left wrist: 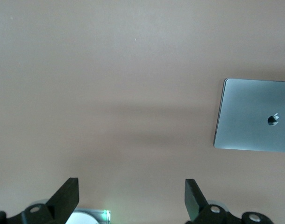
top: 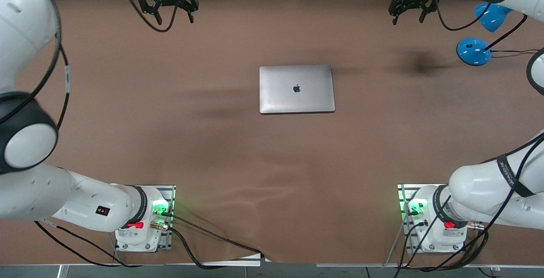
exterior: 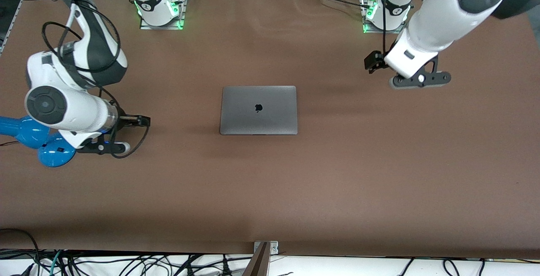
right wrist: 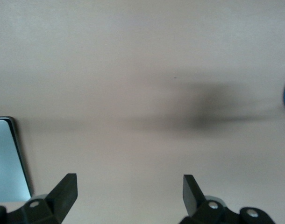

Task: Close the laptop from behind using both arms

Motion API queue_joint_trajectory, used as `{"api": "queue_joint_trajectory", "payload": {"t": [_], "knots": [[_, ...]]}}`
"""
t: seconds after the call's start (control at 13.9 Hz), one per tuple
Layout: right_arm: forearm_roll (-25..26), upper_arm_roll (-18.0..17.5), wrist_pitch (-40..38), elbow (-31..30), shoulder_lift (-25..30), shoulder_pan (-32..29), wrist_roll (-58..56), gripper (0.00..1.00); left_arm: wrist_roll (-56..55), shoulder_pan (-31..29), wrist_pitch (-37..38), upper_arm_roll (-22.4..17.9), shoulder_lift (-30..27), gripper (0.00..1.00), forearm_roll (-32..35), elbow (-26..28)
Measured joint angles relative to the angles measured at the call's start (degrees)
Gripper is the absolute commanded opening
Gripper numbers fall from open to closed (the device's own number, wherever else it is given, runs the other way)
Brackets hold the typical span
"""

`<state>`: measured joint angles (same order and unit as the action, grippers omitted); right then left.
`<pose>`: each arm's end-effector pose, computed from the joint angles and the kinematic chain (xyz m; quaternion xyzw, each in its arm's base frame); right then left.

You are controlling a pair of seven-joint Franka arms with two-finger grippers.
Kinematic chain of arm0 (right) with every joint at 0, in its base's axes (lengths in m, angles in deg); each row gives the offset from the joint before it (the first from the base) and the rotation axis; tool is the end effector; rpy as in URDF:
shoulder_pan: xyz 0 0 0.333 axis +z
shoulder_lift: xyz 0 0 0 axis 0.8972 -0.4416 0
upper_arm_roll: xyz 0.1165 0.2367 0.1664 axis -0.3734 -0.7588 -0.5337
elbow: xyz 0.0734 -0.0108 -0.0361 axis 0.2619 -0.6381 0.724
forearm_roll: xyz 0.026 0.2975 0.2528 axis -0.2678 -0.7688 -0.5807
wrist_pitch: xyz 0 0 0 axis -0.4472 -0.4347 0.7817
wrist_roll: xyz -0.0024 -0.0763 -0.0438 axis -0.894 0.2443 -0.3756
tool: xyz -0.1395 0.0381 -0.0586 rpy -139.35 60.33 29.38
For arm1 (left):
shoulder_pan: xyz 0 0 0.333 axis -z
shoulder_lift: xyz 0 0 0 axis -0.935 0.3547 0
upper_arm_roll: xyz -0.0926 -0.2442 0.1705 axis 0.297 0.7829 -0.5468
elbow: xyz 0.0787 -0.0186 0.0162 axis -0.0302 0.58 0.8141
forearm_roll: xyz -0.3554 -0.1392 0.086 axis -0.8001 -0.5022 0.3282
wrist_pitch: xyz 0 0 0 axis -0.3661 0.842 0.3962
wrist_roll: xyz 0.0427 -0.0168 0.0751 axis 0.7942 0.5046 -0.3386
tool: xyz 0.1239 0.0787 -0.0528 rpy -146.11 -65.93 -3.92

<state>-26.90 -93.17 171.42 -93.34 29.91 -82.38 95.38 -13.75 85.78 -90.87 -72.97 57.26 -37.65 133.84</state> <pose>0.6351 0.0918 0.3524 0.9941 0.0053 -0.1024 0.0358 0.5045 -0.1926 0.5036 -0.9962 -0.0420 0.0757 0.0033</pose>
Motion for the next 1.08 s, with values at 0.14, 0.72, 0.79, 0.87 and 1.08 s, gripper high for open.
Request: {"api": "queue_joint_trajectory", "payload": {"t": [0.14, 0.72, 0.79, 0.87, 1.08], "knots": [[-1.5, 0.1, -1.3, 0.3, 1.1, -2.6, -3.9, 1.0, 1.4, 0.0, -2.5, -1.4, -5.1, 1.0, 0.0, 5.3], [-10.6, 16.8, -4.3, 2.4, 11.2, 2.5, -15.8, 1.0, 13.3, -10.5, -3.5, -1.8, -8.9, 1.0, 3.0, 8.6], [-11.7, 19.4, -4.8, 2.4, 12.9, 4.7, -15.8, 1.0, 13.5, -12.8, -3.5, 0.6, -8.8, 1.0, 3.0, 8.6], [-12.6, 21.1, -5.5, 2.3, 14.4, 6.2, -15.8, 1.0, 13.5, -15.5, -3.5, 3.7, -8.7, 1.0, 3.0, 8.5], [-13.6, 23.2, -6.1, 1.2, 18.6, 9.3, -15.1, 1.0, 13.5, -18.8, -3.6, 8.3, -8.4, 1.0, 2.8, 8.3]]}}
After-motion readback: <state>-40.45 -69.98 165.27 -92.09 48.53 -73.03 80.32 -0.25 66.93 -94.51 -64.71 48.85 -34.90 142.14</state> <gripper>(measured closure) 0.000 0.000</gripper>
